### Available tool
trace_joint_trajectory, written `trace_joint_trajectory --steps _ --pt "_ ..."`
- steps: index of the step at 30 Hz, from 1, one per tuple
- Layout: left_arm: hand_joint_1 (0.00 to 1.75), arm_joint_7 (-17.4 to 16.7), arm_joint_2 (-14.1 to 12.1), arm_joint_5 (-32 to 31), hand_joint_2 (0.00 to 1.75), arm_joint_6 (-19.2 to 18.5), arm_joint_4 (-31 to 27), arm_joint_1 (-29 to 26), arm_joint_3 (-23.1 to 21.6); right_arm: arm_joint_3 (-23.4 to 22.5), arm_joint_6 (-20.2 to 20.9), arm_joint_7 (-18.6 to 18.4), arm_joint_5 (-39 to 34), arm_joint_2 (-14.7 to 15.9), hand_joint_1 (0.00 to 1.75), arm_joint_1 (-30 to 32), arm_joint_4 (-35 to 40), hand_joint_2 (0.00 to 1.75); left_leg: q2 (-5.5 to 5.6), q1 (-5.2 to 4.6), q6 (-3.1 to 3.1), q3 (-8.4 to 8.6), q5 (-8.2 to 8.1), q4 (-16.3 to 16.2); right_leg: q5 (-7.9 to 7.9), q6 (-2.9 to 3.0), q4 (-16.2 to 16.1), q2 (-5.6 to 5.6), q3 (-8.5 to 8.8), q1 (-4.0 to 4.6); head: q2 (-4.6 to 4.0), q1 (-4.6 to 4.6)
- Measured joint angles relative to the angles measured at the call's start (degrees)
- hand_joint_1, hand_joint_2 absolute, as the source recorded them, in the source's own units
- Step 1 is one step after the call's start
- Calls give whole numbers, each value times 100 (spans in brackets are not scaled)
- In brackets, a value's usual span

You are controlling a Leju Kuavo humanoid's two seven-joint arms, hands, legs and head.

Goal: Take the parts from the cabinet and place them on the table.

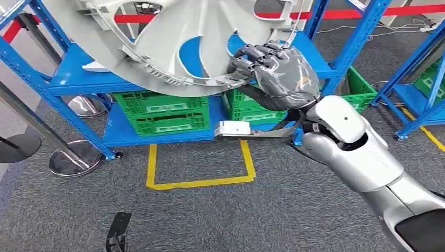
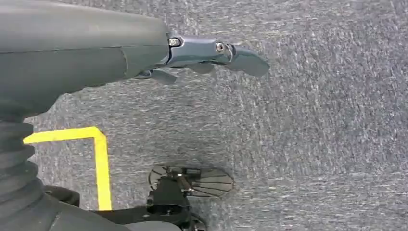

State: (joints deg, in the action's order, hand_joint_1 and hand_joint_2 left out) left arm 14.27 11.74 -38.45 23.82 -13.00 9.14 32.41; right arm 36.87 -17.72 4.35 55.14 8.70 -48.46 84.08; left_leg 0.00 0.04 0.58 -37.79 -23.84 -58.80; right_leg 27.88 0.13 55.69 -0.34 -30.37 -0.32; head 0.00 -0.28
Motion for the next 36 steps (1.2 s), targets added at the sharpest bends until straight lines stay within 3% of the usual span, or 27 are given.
trace_joint_trajectory --steps 1,3,4,5,6,7,9,10,13,14,15,16,17,19,20,21,22,24,25,26,28,29,30,32,34,35,36 --pt "0 0 0 0 175 0 0 1 0 2 9 4 -20 0 175 -9 0 175 3 10 40 -84 -288 -282 -44 54 -7 -2 -45 -4 0 -22" --pt "0 0 -15 0 175 0 0 0 0 2 24 2 -48 0 175 -12 0 175 2 41 98 -319 -808 -1083 -106 68 1 -4 -139 -2 0 -20" --pt "0 0 -20 -2 175 0 0 -3 0 2 39 2 -63 0 175 -9 -9 175 2 51 122 -433 -1001 -1518 -148 68 13 -3 -201 -2 0 -20" --pt "0 0 -20 -4 175 0 0 -3 0 2 59 2 -81 0 175 -4 -15 175 2 58 137 -462 -1046 -1763 -184 61 32 -1 -275 -3 0 -22" --pt "0 0 -22 -6 175 0 0 -2 0 2 68 2 -98 0 175 5 -17 175 1 68 149 -360 -933 -1706 -214 49 52 2 -341 -5 0 -24" --pt "0 0 -26 -7 175 0 0 -1 0 2 76 2 -114 0 175 4 -17 175 1 79 156 -160 -741 -1436 -237 30 82 7 -404 -6 0 -22" --pt "0 0 -39 -7 175 0 0 9 -2 -11 81 7 -133 2 175 -10 -17 175 2 90 141 453 -417 -490 -266 -10 156 13 -494 -11 0 -24" --pt "0 0 -39 -7 175 0 0 17 -4 -22 81 4 -140 2 175 -12 -17 175 13 81 108 691 -501 -114 -272 -35 198 10 -546 10 0 -22" --pt "0 0 -39 -7 175 0 0 8 -4 -44 83 7 -144 4 175 -11 -17 175 27 46 23 674 -523 3 -374 -159 222 9 -614 11 0 -18" --pt "0 0 -39 -9 175 2 0 4 -4 -44 83 7 -144 7 175 -6 -17 175 26 49 -33 652 -490 14 -401 -198 215 10 -622 14 0 -9" --pt "0 0 -33 -9 175 2 0 8 -4 -50 83 6 -144 13 175 -6 -20 175 3 86 -127 638 -431 69 -325 -222 257 15 -685 -4 0 -17" --pt "0 0 -33 -9 175 2 0 16 -4 -52 83 9 -144 13 175 -14 -20 175 0 78 -186 597 -391 71 -127 -244 411 15 -788 -2 0 2" --pt "0 0 -33 -9 175 0 0 21 -4 -59 83 9 -144 15 175 -18 -20 175 -5 77 -235 544 -357 67 158 -267 794 23 -920 -4 0 11" --pt "0 0 -31 -9 175 0 0 12 -4 -61 83 9 -144 26 175 3 -22 175 -14 64 -269 447 -285 62 617 -294 1721 23 -1226 -6 0 11" --pt "0 0 -33 -9 175 0 0 11 -4 -61 85 9 -144 26 175 17 -24 175 -15 57 -271 394 -248 58 694 -301 2008 23 -1297 -5 0 15" --pt "0 0 -33 -9 175 0 0 11 -4 -59 85 9 -146 26 175 31 -24 175 -14 54 -268 351 -216 52 612 -296 1989 22 -1228 -5 0 11" --pt "0 0 -33 -9 175 0 0 11 -4 -59 85 9 -144 26 175 35 -24 175 -12 52 -265 314 -190 43 451 -283 1744 22 -1032 -5 0 15" --pt "0 0 -31 -9 175 0 0 10 -4 -70 85 4 -144 31 175 33 -24 175 -1 44 -233 274 -156 29 75 -216 657 21 -343 1 0 18" --pt "0 0 -26 -9 175 0 0 11 -4 -77 83 4 -144 31 175 27 -24 175 -2 41 -208 258 -139 25 148 -178 246 20 -130 14 0 11" --pt "0 0 -26 -9 175 0 0 23 -4 -79 83 11 -144 31 175 22 -18 175 -8 19 -168 222 -105 23 131 -165 152 28 -17 34 0 -2" --pt "0 0 -20 -9 175 0 0 17 -4 -90 83 9 -144 35 175 20 -15 175 -9 30 -104 211 -38 30 97 -147 155 37 -50 46 0 20" --pt "0 0 -13 -9 175 0 0 7 -4 -92 85 4 -144 35 175 22 -15 175 -8 31 -62 211 -9 49 72 -109 154 38 -67 49 0 15" --pt "0 0 -24 -9 175 0 0 7 -4 -92 85 4 -144 35 175 20 -15 175 1 16 -33 178 -32 35 -2 -37 79 15 -69 -19 0 18" --pt "0 0 -26 -9 175 0 0 9 -4 -92 85 6 -146 35 175 6 -15 175 10 29 28 15 -481 -381 -81 50 75 5 -152 -20 0 -22" --pt "0 0 -37 -9 175 0 0 5 -4 -87 87 9 -146 35 175 10 -15 175 9 56 82 -279 -996 -1304 -138 62 81 3 -241 -16 0 -17" --pt "0 0 -39 -9 175 0 0 4 -4 -85 92 9 -144 35 175 18 -17 175 9 56 99 -374 -1125 -1679 -169 54 91 4 -291 -16 0 -22" --pt "0 0 -39 -9 175 0 0 3 -4 -85 92 9 -144 35 175 34 -17 175 9 57 102 -341 -1092 -1736 -193 49 101 6 -329 -16 0 -22"
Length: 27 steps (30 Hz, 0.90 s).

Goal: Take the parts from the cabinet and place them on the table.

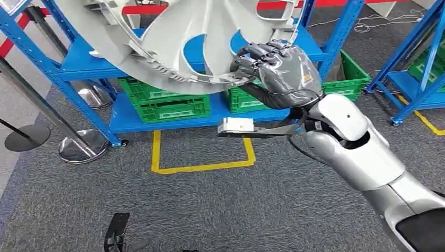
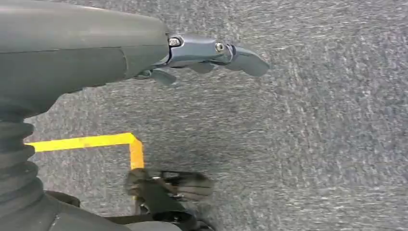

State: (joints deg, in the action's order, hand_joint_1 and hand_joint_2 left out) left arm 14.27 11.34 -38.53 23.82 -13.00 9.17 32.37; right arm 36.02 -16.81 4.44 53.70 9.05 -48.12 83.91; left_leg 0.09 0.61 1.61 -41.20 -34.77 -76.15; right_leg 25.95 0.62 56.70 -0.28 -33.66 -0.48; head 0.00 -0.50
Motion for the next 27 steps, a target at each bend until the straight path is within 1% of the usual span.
trace_joint_trajectory --steps 1,2,3,4,5,6,7,8,9,10,11,12,13,14,15,16,17,18,19,20,21,23,24,25,26,27 --pt "0 0 0 0 175 0 0 0 0 0 0 0 0 0 175 8 0 175 0 1 -1 162 151 187 -19 -10 17 2 -39 -1 0 2" --pt "0 0 0 0 175 0 0 1 0 -2 0 0 0 0 175 6 0 175 0 0 -12 414 355 592 -32 -22 40 6 -69 -1 0 0" --pt "0 0 -2 0 175 0 0 4 0 -4 0 0 0 0 175 5 0 175 0 0 -36 743 568 1151 -38 -33 67 7 -91 -1 0 0" --pt "0 0 -4 0 175 0 0 7 0 -4 0 0 0 0 175 4 0 175 6 -2 -68 994 651 1605 -43 -44 93 7 -115 0 0 2" --pt "0 0 -4 0 175 0 0 12 0 -9 -2 0 -2 0 175 -3 2 175 10 -27 -106 1079 587 1757 -71 -87 120 10 -176 34 0 4" --pt "0 0 -4 0 175 0 0 10 0 -7 -2 0 -2 0 175 2 2 175 9 -35 -131 1049 603 1782 -111 -138 117 12 -193 29 0 7" --pt "0 0 -4 0 175 0 0 5 0 -7 -2 0 0 0 175 3 2 175 10 -43 -148 1020 613 1780 -140 -175 111 14 -210 23 0 4" --pt "0 0 -9 2 175 0 0 3 0 -7 0 0 0 0 175 3 2 175 10 -50 -182 997 636 1771 -178 -221 91 12 -217 14 0 11" --pt "0 0 -4 0 175 0 0 3 0 -7 -2 -2 0 0 175 5 2 175 3 -29 -249 984 690 1834 -200 -253 91 15 -231 32 0 7" --pt "0 0 -2 2 175 0 0 13 0 -13 -2 0 0 2 175 -2 0 175 -24 -7 -301 966 748 1866 -25 -273 166 19 -349 11 0 13" --pt "0 0 -2 0 175 0 0 17 0 -13 -2 0 0 2 175 -14 0 175 -26 -6 -351 923 782 1865 214 -302 429 21 -437 10 0 33" --pt "0 0 0 0 175 0 0 16 0 -13 -2 2 0 2 175 -15 0 175 -28 -7 -371 876 814 1859 477 -328 901 22 -600 2 0 35" --pt "0 0 2 0 175 0 0 12 0 -11 0 2 -9 2 175 2 0 175 -33 -12 -378 832 844 1858 701 -347 1387 21 -777 -3 0 31" --pt "0 24 2 7 175 9 0 10 0 -13 46 37 -143 9 175 18 -4 175 -79 -15 -386 790 860 1858 841 -368 1783 22 -918 -4 0 35" --pt "0 83 -2 18 175 26 0 2 2 -20 127 114 -399 18 175 27 -4 175 -91 -15 -384 756 884 1853 849 -379 1943 20 -950 -7 0 35" --pt "0 140 -4 29 175 33 0 -9 4 -26 190 171 -646 20 175 30 -4 175 -112 -15 -378 731 901 1844 716 -382 1810 18 -826 -10 0 35" --pt "0 173 -7 53 175 33 0 -18 4 -44 225 201 -772 20 175 28 -4 175 -138 -15 -371 713 906 1830 515 -372 1450 5 -594 -10 0 33" --pt "0 203 -9 68 175 33 0 -28 7 -72 238 227 -833 20 175 23 -4 175 -171 -15 -367 705 908 1812 281 -350 897 -43 -261 -8 0 37" --pt "0 223 -9 68 175 31 0 -36 7 -96 243 229 -855 20 175 8 -2 175 -198 -26 -360 699 909 1793 128 -315 343 -182 58 2 0 35" --pt "0 243 -13 68 175 31 0 -45 7 -125 245 229 -865 20 175 -9 -2 175 -230 -56 -324 674 918 1788 250 -273 138 -421 249 83 0 35" --pt "0 254 -15 68 175 26 0 -56 9 -129 251 232 -870 17 175 -26 0 175 -275 -59 -286 654 941 1785 221 -226 71 -414 223 109 0 26" --pt "0 260 -24 68 175 15 0 -68 9 -140 258 232 -874 17 175 -21 -2 175 -391 -64 -240 649 971 1785 203 -174 62 -270 161 106 0 31" --pt "0 260 -24 61 175 15 0 -62 9 -153 265 232 -874 17 175 -21 -2 175 -449 -71 -212 650 983 1787 161 -109 27 -212 143 86 0 28" --pt "0 260 -35 59 175 17 0 -50 7 -157 269 232 -874 17 175 -21 -2 175 -396 -61 -181 616 885 1744 105 -37 -24 -178 159 40 0 35" --pt "0 264 -46 52 175 22 0 -50 7 -162 269 227 -876 17 175 -34 -4 175 -232 -56 -148 545 690 1548 78 0 -31 -119 136 34 0 15" --pt "0 264 -46 52 175 24 0 -54 7 -160 269 227 -881 15 175 -33 -4 175 -133 -41 -122 410 447 1168 63 23 -30 -74 109 31 0 11"
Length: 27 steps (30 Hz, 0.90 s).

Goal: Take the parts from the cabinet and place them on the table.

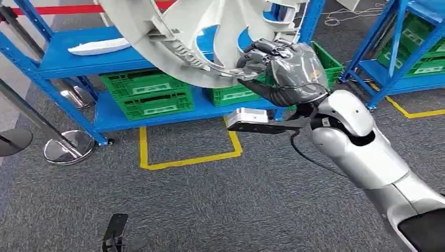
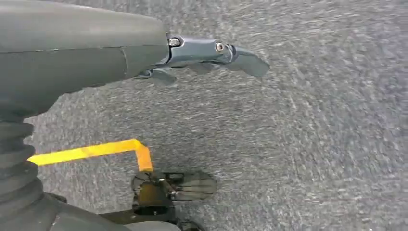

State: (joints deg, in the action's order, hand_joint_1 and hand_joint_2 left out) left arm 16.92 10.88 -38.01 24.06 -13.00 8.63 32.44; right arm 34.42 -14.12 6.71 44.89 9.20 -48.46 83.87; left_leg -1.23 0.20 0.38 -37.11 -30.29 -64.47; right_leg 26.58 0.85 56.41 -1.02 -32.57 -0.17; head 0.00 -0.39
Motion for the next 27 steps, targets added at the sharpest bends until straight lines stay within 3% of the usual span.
trace_joint_trajectory --steps 2,3,4,5,6,7,8,9,12,13,14,15,17,18,19,20,21,22,23,24,27 --pt "0 -2 -20 0 175 0 0 -19 2 4 4 9 -9 -2 175 17 -2 175 71 19 35 -357 -415 -951 -30 14 12 127 -45 5 0 9" --pt "0 0 -20 0 175 0 0 -23 2 9 9 9 -11 -2 175 28 -7 175 80 19 42 -430 -447 -1182 -37 6 21 196 -56 6 0 2" --pt "0 0 -22 0 175 0 0 -23 2 9 11 9 -11 -2 175 47 -9 175 87 19 41 -389 -341 -1140 -40 2 36 255 -62 6 0 4" --pt "0 0 -26 0 175 2 0 -19 2 9 11 9 -11 -2 175 53 -9 175 97 20 30 -239 -116 -873 -41 0 56 322 -66 5 0 4" --pt "0 0 -31 0 175 7 0 -17 0 5 9 7 -11 -2 175 49 -7 175 138 25 11 6 182 -365 -38 -6 82 393 -71 4 0 2" --pt "0 -2 -35 -2 175 9 0 -16 0 -2 7 7 -15 -2 175 45 -7 175 263 36 -10 250 428 165 -25 -25 109 457 -73 2 0 4" --pt "0 -2 -48 -4 175 7 0 -17 0 -7 4 7 -19 -2 175 43 -9 175 562 68 -46 373 346 344 -23 -42 116 494 -144 -5 0 18" --pt "0 -2 -39 -19 175 11 0 -23 0 -7 2 7 -22 -4 175 27 -9 175 628 78 -46 376 389 449 -56 -92 152 576 -187 -2 0 18" --pt "0 -59 -39 -48 175 0 0 7 -7 -57 -2 15 -33 -11 175 40 -7 175 421 51 -98 364 342 529 -140 -223 138 752 -295 -38 0 -9" --pt "0 -74 -17 -52 175 -4 0 30 -9 -81 -2 15 -39 -7 175 46 -7 175 312 121 -131 365 359 606 -100 -236 169 727 -385 -28 0 -20" --pt "0 -87 -20 -50 175 6 -2 39 -9 -116 -4 20 -46 -7 175 34 -9 175 265 106 -168 363 377 633 18 -274 299 455 -466 9 0 35" --pt "0 -96 -9 -52 175 9 0 35 -9 -144 -4 37 -50 -7 175 21 -9 175 198 102 -188 355 383 633 238 -314 679 263 -630 -4 0 97" --pt "0 -107 0 -50 175 13 0 24 -9 -149 -4 66 -55 -7 175 39 -9 175 52 91 -189 348 382 627 597 -363 1599 144 -1035 -22 0 94" --pt "0 -107 -9 -48 175 11 0 28 -9 -151 -4 79 -57 -7 175 48 -9 175 -18 88 -189 346 382 625 661 -377 1885 131 -1168 -34 0 90" --pt "0 -101 -9 -39 175 11 0 36 -9 -149 -4 98 -55 -7 175 55 -9 175 -97 84 -190 350 380 623 578 -383 1883 118 -1157 -42 0 92" --pt "0 -87 -7 -31 175 11 -2 47 -9 -151 -4 92 -52 -4 175 54 -9 175 -155 84 -189 353 376 619 393 -378 1620 97 -1015 -43 0 90" --pt "0 -74 0 -6 175 11 0 62 -7 -160 -7 83 -55 4 175 52 -9 175 -208 84 -184 356 372 614 152 -361 1161 60 -774 -42 0 94" --pt "0 -68 7 18 175 11 0 74 -4 -188 -13 83 -52 9 175 47 -7 175 -257 84 -170 367 363 613 -103 -336 551 -57 -449 -35 0 94" --pt "0 -61 7 24 175 11 -2 77 -2 -217 -20 83 -50 18 175 41 -4 175 -300 70 -155 373 355 616 -76 -309 202 -322 -290 13 0 94" --pt "0 -55 5 37 175 11 -2 76 -2 -236 -24 87 -44 20 175 19 -4 175 -343 13 -124 345 353 587 -71 -261 113 -363 -213 81 0 98" --pt "0 -55 2 63 175 11 0 74 4 -295 -68 101 -41 78 175 64 13 175 -542 4 -62 361 366 605 -91 -157 129 -156 -277 70 0 96"
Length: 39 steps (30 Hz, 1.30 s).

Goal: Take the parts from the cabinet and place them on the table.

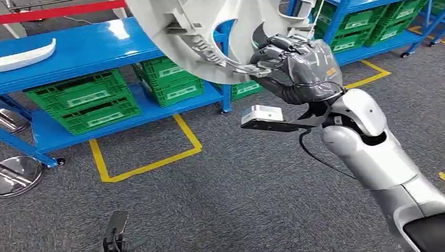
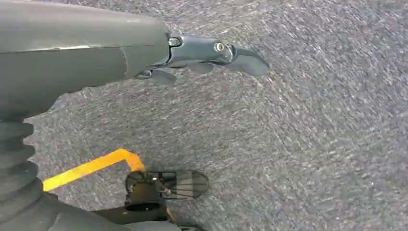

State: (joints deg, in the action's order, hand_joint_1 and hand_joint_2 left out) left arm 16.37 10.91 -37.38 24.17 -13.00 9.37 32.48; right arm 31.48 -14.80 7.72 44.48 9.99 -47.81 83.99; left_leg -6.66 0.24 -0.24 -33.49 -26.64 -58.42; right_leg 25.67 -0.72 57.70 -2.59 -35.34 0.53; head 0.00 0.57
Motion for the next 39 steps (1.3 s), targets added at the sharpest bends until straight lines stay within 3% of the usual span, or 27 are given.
trace_joint_trajectory --steps 1,2,4,5,6,8,10,11,12,15,16,18,20,21,22,23,25,26,27,28,31,32,33,34,36,37,39 --pt "0 0 2 0 175 0 -2 10 0 -18 0 0 7 18 175 0 7 175 -17 5 37 -16 -53 -14 -36 53 -50 66 24 -37 0 -2" --pt "0 0 -4 0 175 0 0 16 0 -29 0 0 9 31 175 -9 15 175 233 35 62 -40 -176 -120 -55 81 -56 129 17 -52 0 -11" --pt "0 0 -4 0 175 0 0 4 0 -33 -11 -9 2 33 175 -1 15 175 553 42 68 -313 -605 -857 -67 115 -55 245 13 -64 0 -17" --pt "0 0 -7 0 175 0 0 -12 0 -33 -11 -7 -2 33 175 12 15 175 613 41 73 -544 -836 -1412 -75 127 -53 332 10 -58 0 -4" --pt "0 0 -11 0 175 0 0 -20 0 -33 -11 -4 -2 35 175 20 15 175 630 39 74 -681 -922 -1730 -79 132 -48 409 6 -53 0 -9" --pt "0 0 -13 2 175 0 0 -21 0 -31 -15 -4 9 39 175 43 15 175 647 35 53 -642 -705 -1653 -79 132 -21 578 5 -49 0 -9" --pt "0 0 -18 2 175 0 0 -8 0 -48 -24 -7 9 57 175 57 46 175 762 39 10 -229 -127 -702 -69 117 30 749 3 -54 0 -11" --pt "0 0 -22 2 175 0 0 -10 0 -77 -37 -7 9 72 175 68 61 175 989 53 -16 -78 10 -310 -55 96 54 801 -17 -69 0 -9" --pt "0 0 -26 2 175 0 0 -14 0 -116 -74 -11 7 98 175 65 66 175 1250 95 -16 -53 -29 -260 -68 62 91 865 -81 -46 0 0" --pt "0 2 -15 4 175 4 0 -13 4 -217 -116 -24 11 223 175 175 138 175 1096 52 -28 -52 -86 -151 -158 -75 75 1046 -201 -129 0 -20" --pt "0 5 -4 4 175 2 0 -9 7 -258 -116 -24 15 279 175 199 146 175 1011 95 -72 -30 -51 -94 -170 -111 69 1104 -222 -110 0 -20" --pt "0 7 2 4 175 4 -2 3 9 -328 -118 -24 22 348 175 217 166 175 852 89 -131 -25 -23 -70 108 -174 428 489 -427 -84 0 53" --pt "0 7 4 4 175 2 -2 -21 11 -346 -122 -24 20 363 175 228 177 175 668 77 -147 -33 -34 -71 505 -234 1300 317 -827 -113 0 55" --pt "0 7 -2 4 175 2 -2 -21 13 -345 -125 -24 20 363 175 242 186 175 579 77 -148 -43 -34 -73 636 -257 1677 296 -1005 -127 0 55" --pt "0 7 -4 4 175 2 -2 -17 13 -352 -125 -24 24 381 175 254 186 175 496 77 -148 -43 -34 -74 640 -275 1827 284 -1065 -141 0 59" --pt "0 7 -2 4 175 2 -2 -14 13 -356 -125 -15 33 413 175 267 188 175 412 78 -143 -41 -38 -74 513 -286 1687 269 -970 -156 0 57" --pt "0 7 7 4 175 2 -2 -4 13 -389 -131 -31 35 455 175 271 206 175 281 81 -123 -27 -53 -75 82 -283 780 159 -451 -167 0 57" --pt "0 11 11 4 175 4 -2 0 13 -427 -135 -31 33 477 175 269 232 175 221 78 -101 -12 -65 -75 -78 -268 240 -11 -140 -160 0 61" --pt "0 22 7 9 175 9 -2 0 13 -470 -142 -31 31 501 175 265 251 175 181 38 -69 -20 -69 -74 50 -237 88 -226 -14 -57 0 63" --pt "0 35 7 17 175 11 -2 -2 13 -498 -152 -31 29 516 175 273 264 175 141 24 -40 -30 -72 -93 5 -139 47 -133 -33 -61 0 44" --pt "0 61 17 39 175 26 -2 -10 15 -614 -197 -26 31 656 175 376 300 175 -26 28 33 7 -65 -60 -19 -38 46 39 -73 -39 0 59" --pt "0 70 20 39 175 42 -2 1 15 -652 -197 -26 35 687 175 416 322 175 79 57 75 -6 -159 -111 -55 22 -10 103 -35 -89 0 44" --pt "0 81 20 39 175 48 -2 0 13 -684 -201 -24 37 706 175 419 339 175 324 65 74 -64 -305 -280 -62 45 -19 158 -34 -92 0 39" --pt "0 92 18 39 175 66 -2 -12 13 -717 -205 -31 48 737 175 431 339 175 488 69 70 -210 -523 -647 -62 75 -18 201 -40 -94 0 11" --pt "0 118 7 22 175 150 -2 -62 15 -765 -210 -33 46 763 175 495 337 175 627 68 72 -599 -909 -1567 -66 98 -15 357 -40 -84 0 9" --pt "0 177 7 -22 175 265 -2 -84 15 -778 -210 -31 57 792 175 537 337 175 642 65 70 -721 -954 -1838 -66 98 -5 451 -41 -78 0 0" --pt "0 405 22 -44 175 538 -2 -87 11 -837 -216 -24 85 888 175 646 339 175 654 65 43 -608 -632 -1551 -65 95 16 620 -36 -75 0 2"
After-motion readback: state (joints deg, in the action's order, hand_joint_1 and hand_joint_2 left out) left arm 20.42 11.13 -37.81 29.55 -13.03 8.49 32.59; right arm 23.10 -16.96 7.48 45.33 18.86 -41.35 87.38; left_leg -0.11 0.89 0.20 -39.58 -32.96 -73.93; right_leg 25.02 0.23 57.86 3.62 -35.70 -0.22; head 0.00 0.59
